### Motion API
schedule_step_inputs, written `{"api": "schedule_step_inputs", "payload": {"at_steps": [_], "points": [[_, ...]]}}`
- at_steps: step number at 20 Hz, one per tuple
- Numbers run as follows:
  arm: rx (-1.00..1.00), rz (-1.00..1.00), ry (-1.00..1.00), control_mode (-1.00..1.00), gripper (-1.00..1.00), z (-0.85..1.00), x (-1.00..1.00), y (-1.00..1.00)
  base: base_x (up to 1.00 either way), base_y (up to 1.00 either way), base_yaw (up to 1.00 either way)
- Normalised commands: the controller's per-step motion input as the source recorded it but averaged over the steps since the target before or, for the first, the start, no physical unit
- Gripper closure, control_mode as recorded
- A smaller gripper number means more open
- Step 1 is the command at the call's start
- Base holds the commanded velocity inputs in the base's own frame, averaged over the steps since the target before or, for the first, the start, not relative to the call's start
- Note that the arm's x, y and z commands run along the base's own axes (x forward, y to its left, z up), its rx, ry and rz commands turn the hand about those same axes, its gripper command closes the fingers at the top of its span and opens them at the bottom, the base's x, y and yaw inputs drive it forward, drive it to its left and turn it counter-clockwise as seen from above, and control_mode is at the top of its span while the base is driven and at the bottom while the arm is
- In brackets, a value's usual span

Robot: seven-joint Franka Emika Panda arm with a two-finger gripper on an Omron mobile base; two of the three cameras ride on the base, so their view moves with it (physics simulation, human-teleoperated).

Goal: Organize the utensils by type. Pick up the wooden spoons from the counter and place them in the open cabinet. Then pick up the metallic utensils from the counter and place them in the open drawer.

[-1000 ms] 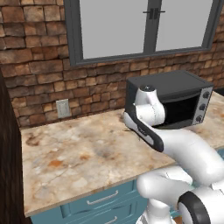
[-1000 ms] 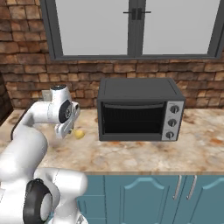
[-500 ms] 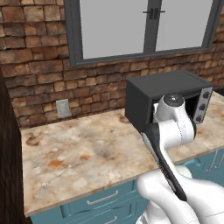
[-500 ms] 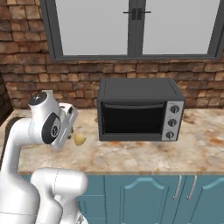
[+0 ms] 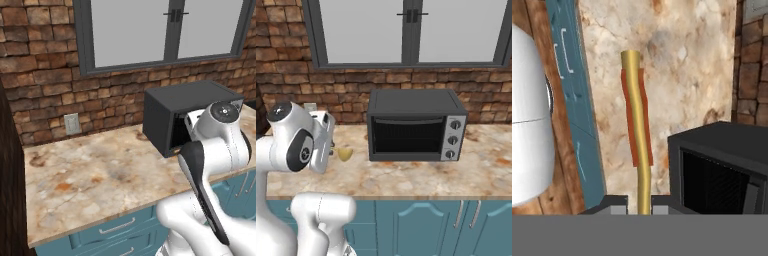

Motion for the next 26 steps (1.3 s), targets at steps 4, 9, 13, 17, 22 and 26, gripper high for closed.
{"api": "schedule_step_inputs", "payload": {"at_steps": [4,9,13,17,22,26], "points": [[-0.04,0.04,0.0,-1.0,1.0,0.02,0.0,0.0,0.0,0.0,0.0],[-0.02,0.0,0.0,-1.0,1.0,0.0,0.0,0.0,0.0,0.0,0.0],[0.0,0.0,0.0,1.0,1.0,0.0,0.0,0.0,-0.04,-0.01,-0.01],[0.0,0.0,0.0,1.0,1.0,0.0,0.0,0.0,-0.26,-0.2,-0.18],[0.0,0.0,0.0,1.0,1.0,0.0,0.0,0.0,-0.35,-0.31,-0.31],[0.0,0.0,0.0,1.0,1.0,0.0,0.0,0.0,-0.36,-0.34,-0.43]]}}
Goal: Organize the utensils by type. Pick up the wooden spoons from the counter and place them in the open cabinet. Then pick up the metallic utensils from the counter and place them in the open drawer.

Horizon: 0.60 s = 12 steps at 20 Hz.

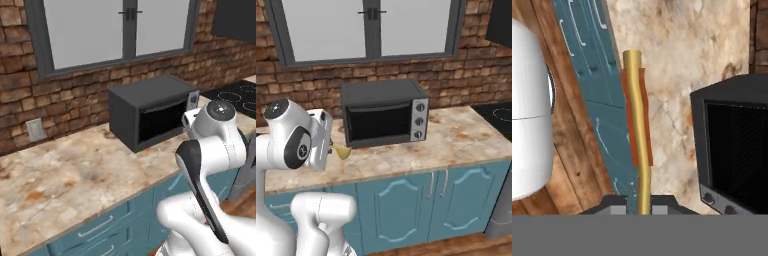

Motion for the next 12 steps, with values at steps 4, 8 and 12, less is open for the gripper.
{"api": "schedule_step_inputs", "payload": {"at_steps": [4,8,12], "points": [[0.0,0.0,0.0,1.0,1.0,0.0,0.0,0.0,-0.23,-0.39,-0.57],[0.0,0.0,0.0,1.0,1.0,0.0,0.0,0.0,-0.02,-0.39,-0.61],[0.0,0.0,0.0,1.0,1.0,0.0,0.0,0.0,0.08,-0.39,-0.5]]}}
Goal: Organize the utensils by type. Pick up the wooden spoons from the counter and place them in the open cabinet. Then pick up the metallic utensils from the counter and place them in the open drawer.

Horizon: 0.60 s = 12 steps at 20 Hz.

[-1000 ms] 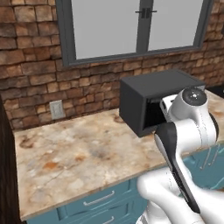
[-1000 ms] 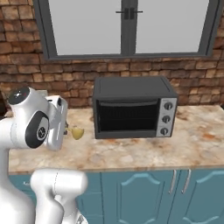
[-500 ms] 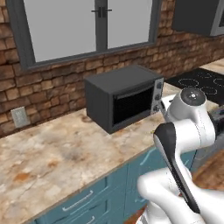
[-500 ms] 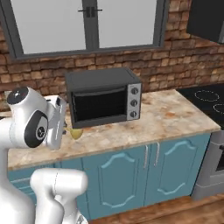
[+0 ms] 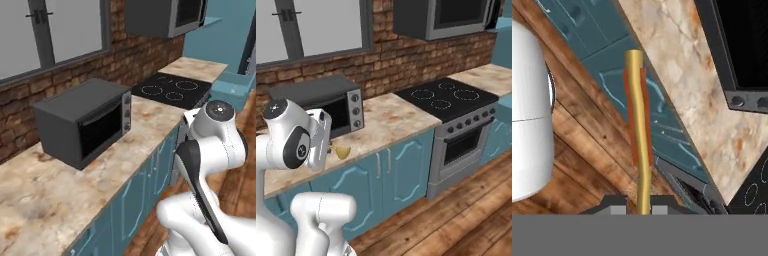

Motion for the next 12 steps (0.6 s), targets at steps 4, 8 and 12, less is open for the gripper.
{"api": "schedule_step_inputs", "payload": {"at_steps": [4,8,12], "points": [[0.0,0.0,0.0,1.0,1.0,0.0,0.0,0.0,0.41,-0.37,-0.49],[0.0,0.0,0.0,1.0,1.0,0.0,0.0,0.0,0.74,-0.31,-0.43],[0.0,0.0,0.0,1.0,1.0,0.0,0.0,0.0,0.88,-0.32,-0.35]]}}
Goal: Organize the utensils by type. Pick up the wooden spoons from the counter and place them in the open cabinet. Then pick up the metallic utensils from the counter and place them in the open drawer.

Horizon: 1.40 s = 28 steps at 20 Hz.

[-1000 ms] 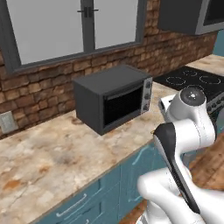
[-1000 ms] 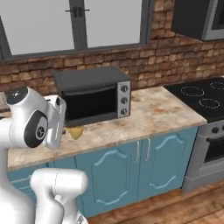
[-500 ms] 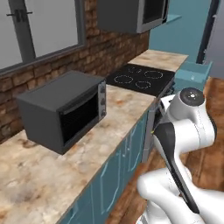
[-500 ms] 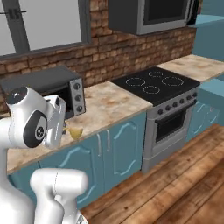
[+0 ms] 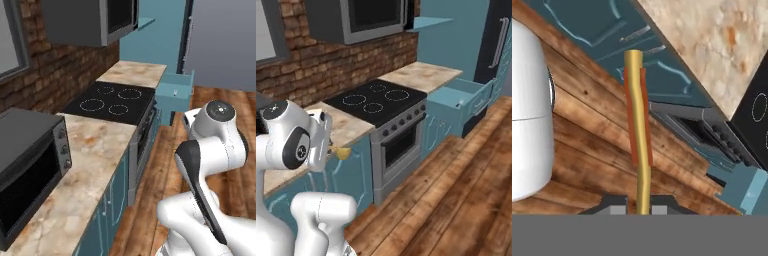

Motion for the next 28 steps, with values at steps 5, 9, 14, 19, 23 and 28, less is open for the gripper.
{"api": "schedule_step_inputs", "payload": {"at_steps": [5,9,14,19,23,28], "points": [[0.0,0.0,0.0,1.0,1.0,0.0,0.0,0.0,0.85,-0.21,-0.27],[0.0,0.0,0.0,1.0,1.0,0.0,0.0,0.0,0.84,-0.18,-0.22],[0.0,0.0,0.0,1.0,1.0,0.0,0.0,0.0,0.88,-0.15,-0.18],[0.0,0.0,0.0,1.0,1.0,0.0,0.0,0.0,0.83,-0.06,-0.17],[0.0,0.0,0.0,1.0,1.0,0.0,0.0,0.0,0.72,0.0,-0.23],[0.0,0.0,0.0,1.0,1.0,0.0,0.0,0.0,0.64,0.03,-0.26]]}}
